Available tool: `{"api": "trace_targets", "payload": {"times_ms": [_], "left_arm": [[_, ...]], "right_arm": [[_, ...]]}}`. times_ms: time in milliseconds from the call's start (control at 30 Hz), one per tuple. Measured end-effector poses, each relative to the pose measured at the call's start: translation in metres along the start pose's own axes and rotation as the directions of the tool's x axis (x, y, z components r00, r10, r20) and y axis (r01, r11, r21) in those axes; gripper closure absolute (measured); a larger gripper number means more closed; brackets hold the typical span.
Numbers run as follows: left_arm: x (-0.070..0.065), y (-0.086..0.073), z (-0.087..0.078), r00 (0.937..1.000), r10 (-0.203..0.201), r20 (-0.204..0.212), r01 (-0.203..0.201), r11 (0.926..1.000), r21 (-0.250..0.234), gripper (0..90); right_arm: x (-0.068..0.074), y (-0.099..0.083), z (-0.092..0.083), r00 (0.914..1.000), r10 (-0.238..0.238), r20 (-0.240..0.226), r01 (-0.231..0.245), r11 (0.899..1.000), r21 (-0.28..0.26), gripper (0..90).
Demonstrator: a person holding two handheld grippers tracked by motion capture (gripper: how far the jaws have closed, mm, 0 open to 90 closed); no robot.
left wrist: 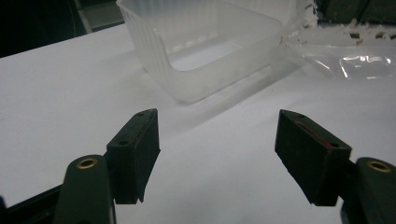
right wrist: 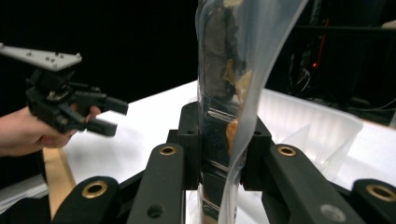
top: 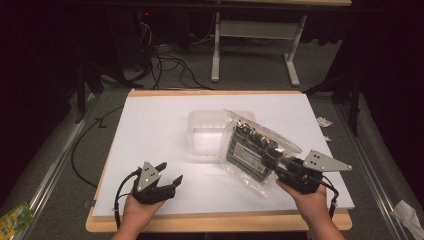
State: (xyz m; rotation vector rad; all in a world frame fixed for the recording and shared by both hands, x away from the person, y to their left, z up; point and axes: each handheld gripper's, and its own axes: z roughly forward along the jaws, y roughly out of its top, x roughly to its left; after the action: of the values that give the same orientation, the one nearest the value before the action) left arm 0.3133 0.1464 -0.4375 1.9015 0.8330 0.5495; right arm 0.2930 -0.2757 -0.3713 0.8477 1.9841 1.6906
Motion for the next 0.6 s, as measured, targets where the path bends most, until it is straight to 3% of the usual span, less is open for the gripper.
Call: {"api": "trace_targets", "payload": {"times_ms": [267,600], "left_arm": [[0.002,0.001,-0.004,1.0,-0.008,0.005,0.009,0.9998,-0.02,30.7],[0.0,0.001,-0.002,0.9999,0.005,0.013,-0.005,1.0,-0.008,30.6]], "right_arm": [[-0.004,0.019,0.01,0.9992,-0.012,0.038,0.013,0.999,-0.033,76.0],[-0.014,0.041,0.024,0.9973,-0.03,0.068,0.033,0.998,-0.047,75.9]]}}
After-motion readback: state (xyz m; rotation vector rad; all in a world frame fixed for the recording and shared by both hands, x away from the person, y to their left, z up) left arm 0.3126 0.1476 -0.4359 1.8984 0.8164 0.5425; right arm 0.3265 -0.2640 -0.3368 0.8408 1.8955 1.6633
